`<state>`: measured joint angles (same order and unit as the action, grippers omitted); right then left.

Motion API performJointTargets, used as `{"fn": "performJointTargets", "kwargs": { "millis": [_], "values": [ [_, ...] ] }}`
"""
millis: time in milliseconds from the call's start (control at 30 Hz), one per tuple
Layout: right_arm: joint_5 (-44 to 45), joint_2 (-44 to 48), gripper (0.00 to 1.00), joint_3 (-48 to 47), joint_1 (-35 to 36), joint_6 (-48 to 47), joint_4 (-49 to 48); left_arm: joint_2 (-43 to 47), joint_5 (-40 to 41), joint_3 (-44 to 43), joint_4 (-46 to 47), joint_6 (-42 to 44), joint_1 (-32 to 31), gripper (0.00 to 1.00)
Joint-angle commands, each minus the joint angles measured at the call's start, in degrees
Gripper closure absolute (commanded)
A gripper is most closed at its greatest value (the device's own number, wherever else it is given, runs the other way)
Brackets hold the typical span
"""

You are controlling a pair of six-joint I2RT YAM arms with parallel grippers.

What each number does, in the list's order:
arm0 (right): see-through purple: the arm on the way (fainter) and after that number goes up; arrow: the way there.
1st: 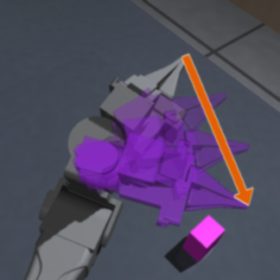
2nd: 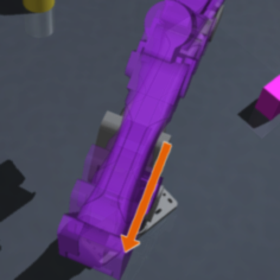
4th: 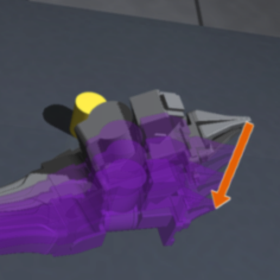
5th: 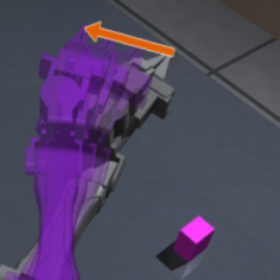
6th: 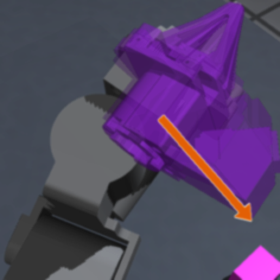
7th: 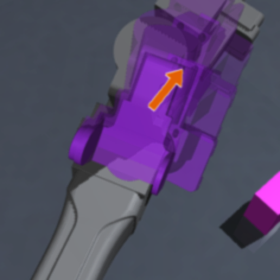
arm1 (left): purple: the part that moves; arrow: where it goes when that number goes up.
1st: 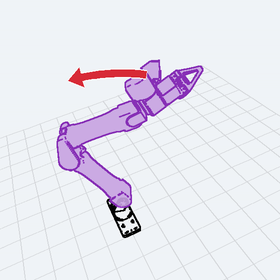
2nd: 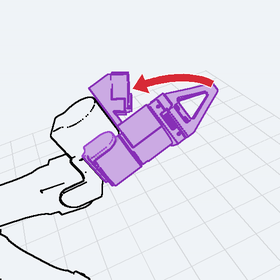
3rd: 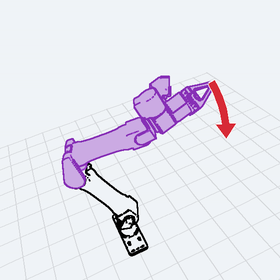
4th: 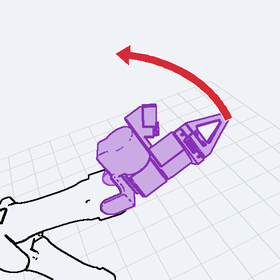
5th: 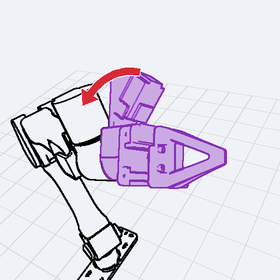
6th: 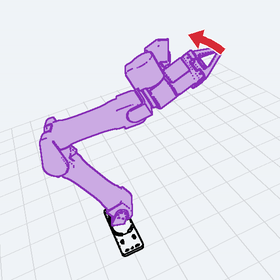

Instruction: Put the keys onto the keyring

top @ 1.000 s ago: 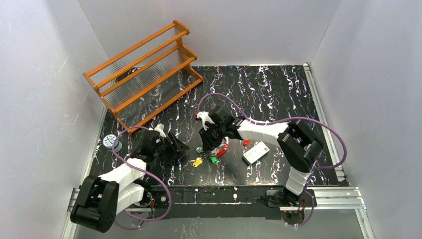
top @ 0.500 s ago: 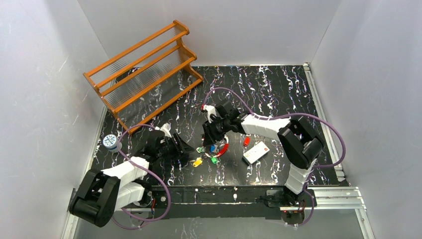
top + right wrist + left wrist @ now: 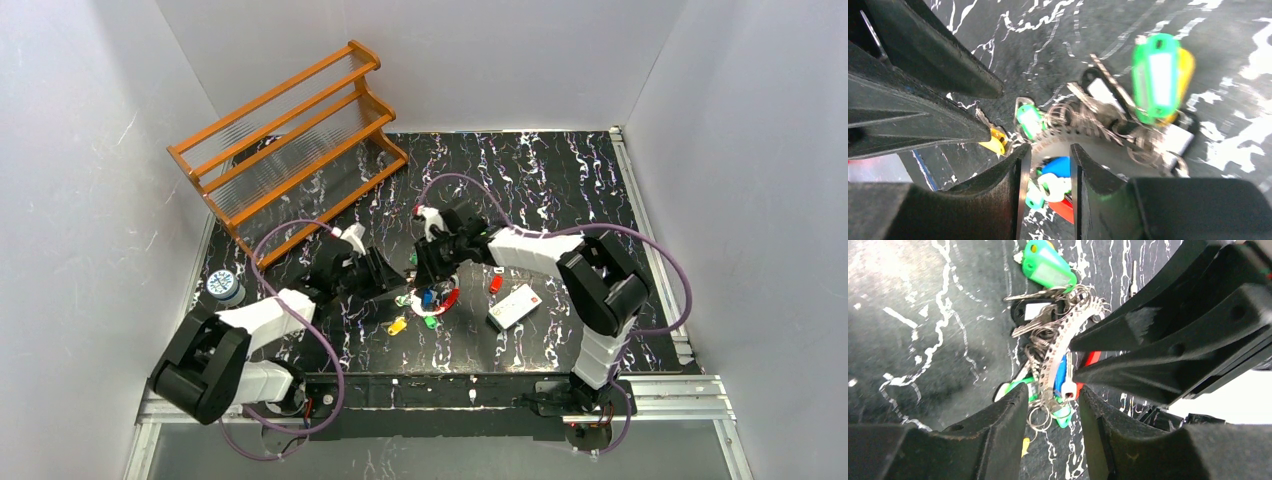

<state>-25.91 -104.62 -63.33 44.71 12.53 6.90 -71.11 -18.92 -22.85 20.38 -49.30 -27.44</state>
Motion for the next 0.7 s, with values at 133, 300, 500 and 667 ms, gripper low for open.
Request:
{"fn": "performJointTargets", "kwargs": {
  "millis": [133, 300, 500, 667],
  "values": [
    [-2.87, 8.56, 0.59, 7.46, -9.75, 7.51, -8.34, -8.63, 5.15, -6.06, 0.83, 3.20, -4.45, 0.59],
    [-2.14, 9.43, 0.61, 10.37, -10.54, 8.60, -8.33, -14.22, 5.14, -7.95, 1.83, 2.06, -4.85, 0.48],
    [-0.47, 8.06, 0.73, 13.51, -10.61, 8.79, -7.92, -17.53, 5.85, -7.79, 2.73, 0.62, -5.38, 0.40],
    [1.91, 5.92, 0.78, 14.31, -10.67, 7.49, -4.66, -19.07, 2.09, -6.29, 10.02, -2.83, -5.52, 0.44]
  ]
}}
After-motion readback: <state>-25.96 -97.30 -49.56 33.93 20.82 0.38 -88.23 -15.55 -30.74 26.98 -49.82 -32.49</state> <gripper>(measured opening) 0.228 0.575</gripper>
